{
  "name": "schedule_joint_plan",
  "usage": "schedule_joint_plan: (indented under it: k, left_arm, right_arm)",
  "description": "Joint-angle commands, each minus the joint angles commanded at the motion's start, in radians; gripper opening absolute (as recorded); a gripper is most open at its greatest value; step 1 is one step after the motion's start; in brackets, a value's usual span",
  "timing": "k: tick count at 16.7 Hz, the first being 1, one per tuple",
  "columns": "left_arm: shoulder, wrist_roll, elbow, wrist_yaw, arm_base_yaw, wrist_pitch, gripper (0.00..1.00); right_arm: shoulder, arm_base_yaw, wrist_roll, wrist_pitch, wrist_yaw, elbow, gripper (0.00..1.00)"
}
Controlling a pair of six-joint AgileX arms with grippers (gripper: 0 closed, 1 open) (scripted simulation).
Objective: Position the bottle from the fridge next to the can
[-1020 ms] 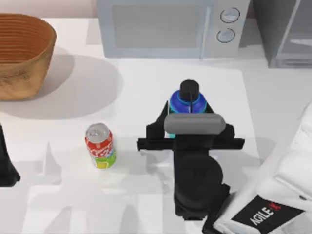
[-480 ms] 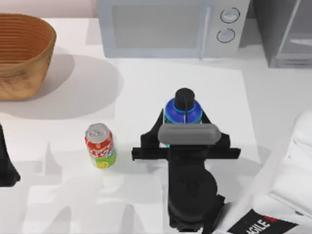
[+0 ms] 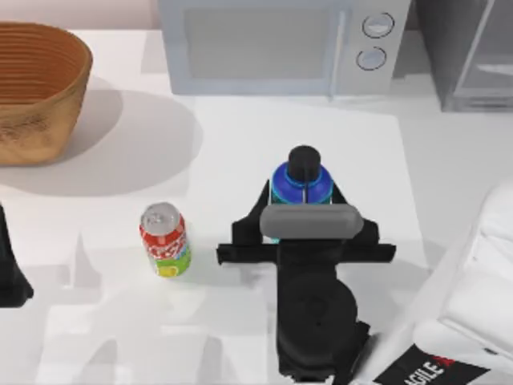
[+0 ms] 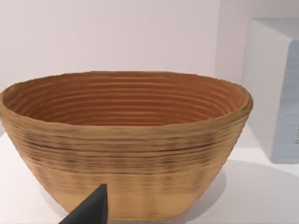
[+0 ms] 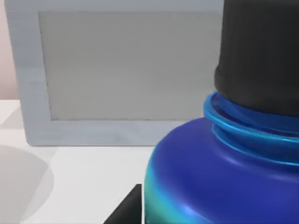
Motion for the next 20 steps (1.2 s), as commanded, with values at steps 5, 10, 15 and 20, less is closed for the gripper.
schedule_joint_plan:
  k: [5, 10, 15, 20]
  left_arm:
    - [0.000, 0.000, 0.000, 0.000, 0.000, 0.000, 1.00]
    - [0.000, 0.000, 0.000, 0.000, 0.000, 0.000, 1.00]
    - [0.000, 0.000, 0.000, 0.000, 0.000, 0.000, 1.00]
    - [0.000, 0.000, 0.000, 0.000, 0.000, 0.000, 1.00]
  right_arm:
    - [0.000, 0.000, 0.000, 0.000, 0.000, 0.000, 0.60]
    - [0.000, 0.000, 0.000, 0.000, 0.000, 0.000, 0.98]
    - [0.000, 0.000, 0.000, 0.000, 0.000, 0.000, 1.00]
    - [-0.001, 0.002, 0.000, 0.001, 0.003, -0.002, 1.00]
